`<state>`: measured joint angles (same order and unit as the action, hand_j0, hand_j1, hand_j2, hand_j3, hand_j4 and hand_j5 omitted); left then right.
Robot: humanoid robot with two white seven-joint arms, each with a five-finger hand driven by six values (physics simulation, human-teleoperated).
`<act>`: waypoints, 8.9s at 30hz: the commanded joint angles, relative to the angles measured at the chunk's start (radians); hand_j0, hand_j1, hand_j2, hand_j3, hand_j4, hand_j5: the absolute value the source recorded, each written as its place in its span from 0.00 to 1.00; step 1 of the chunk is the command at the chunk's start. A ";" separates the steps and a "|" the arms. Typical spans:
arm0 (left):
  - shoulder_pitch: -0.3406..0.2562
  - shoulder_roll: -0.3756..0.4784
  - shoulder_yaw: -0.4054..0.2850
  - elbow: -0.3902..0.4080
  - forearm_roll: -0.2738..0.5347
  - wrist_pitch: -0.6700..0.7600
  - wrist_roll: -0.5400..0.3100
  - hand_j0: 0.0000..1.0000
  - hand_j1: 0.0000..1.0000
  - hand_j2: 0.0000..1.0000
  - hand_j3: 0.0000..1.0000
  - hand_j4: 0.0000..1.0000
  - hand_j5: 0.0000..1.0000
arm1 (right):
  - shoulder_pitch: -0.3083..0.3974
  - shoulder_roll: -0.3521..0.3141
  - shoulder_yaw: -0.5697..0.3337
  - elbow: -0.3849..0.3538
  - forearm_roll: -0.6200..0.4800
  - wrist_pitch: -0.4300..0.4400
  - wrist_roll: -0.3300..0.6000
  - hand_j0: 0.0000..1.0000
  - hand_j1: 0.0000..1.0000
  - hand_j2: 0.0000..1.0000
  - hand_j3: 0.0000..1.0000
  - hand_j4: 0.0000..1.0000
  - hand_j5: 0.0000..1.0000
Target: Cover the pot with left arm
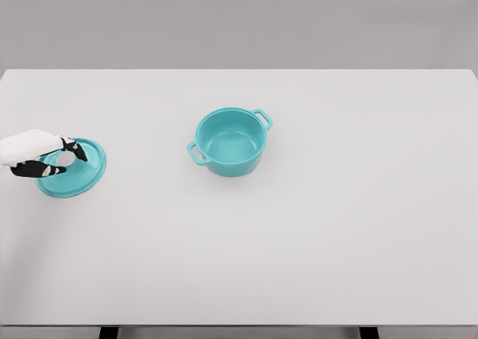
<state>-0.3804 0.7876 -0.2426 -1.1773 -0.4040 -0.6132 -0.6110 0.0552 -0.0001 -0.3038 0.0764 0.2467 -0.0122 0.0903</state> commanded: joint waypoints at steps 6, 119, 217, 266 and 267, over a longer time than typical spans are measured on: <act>0.000 0.004 0.002 -0.007 0.010 0.002 0.000 0.46 0.46 0.46 0.46 0.46 0.46 | 0.000 0.000 0.000 0.000 0.000 0.000 0.000 1.00 1.00 1.00 1.00 1.00 1.00; -0.311 -0.455 -0.222 -0.093 -0.052 0.002 0.000 0.48 0.48 0.48 0.48 0.48 0.48 | 0.000 0.000 0.000 0.000 0.000 0.000 0.000 1.00 1.00 1.00 1.00 1.00 1.00; -0.311 -0.470 -0.259 -0.061 -0.030 0.002 0.000 0.84 0.84 0.84 0.84 0.84 0.84 | 0.000 0.000 0.000 0.000 0.000 0.000 0.000 1.00 1.00 1.00 1.00 1.00 1.00; -0.365 -0.507 -0.265 0.007 -0.053 0.002 0.000 0.90 0.90 0.90 0.90 0.90 0.90 | 0.000 0.000 0.000 0.000 0.000 0.000 0.000 1.00 1.00 1.00 1.00 1.00 1.00; -0.364 -0.507 -0.265 0.008 -0.053 0.002 0.000 0.90 0.90 0.90 0.90 0.90 0.90 | 0.000 0.000 0.000 0.000 0.000 0.000 0.000 1.00 1.00 1.00 1.00 1.00 1.00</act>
<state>-0.7440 0.2805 -0.5091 -1.1672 -0.4651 -0.6138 -0.6114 0.0552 -0.0001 -0.3038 0.0763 0.2468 -0.0122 0.0903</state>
